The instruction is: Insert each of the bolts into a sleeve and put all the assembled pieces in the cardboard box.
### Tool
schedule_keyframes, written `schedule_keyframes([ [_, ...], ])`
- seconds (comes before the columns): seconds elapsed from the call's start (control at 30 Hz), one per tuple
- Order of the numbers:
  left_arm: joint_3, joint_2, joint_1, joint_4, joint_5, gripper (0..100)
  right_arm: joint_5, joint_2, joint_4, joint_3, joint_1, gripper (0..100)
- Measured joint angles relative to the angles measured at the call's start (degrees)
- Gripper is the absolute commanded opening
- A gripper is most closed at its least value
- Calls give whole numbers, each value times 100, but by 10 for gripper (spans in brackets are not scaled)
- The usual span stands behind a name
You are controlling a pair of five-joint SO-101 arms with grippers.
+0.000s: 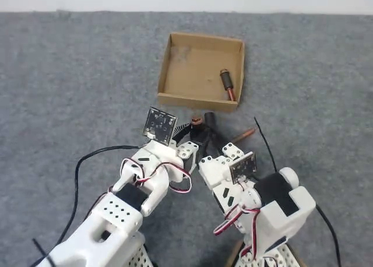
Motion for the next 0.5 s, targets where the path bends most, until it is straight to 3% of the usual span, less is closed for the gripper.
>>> schedule_keyframes([
  [0.3,9,-440,0,158,35,160,0,-9,0,0,0,6],
  [0.5,-237,-2233,114,1547,0,160,9,0,0,0,-26,6],
])
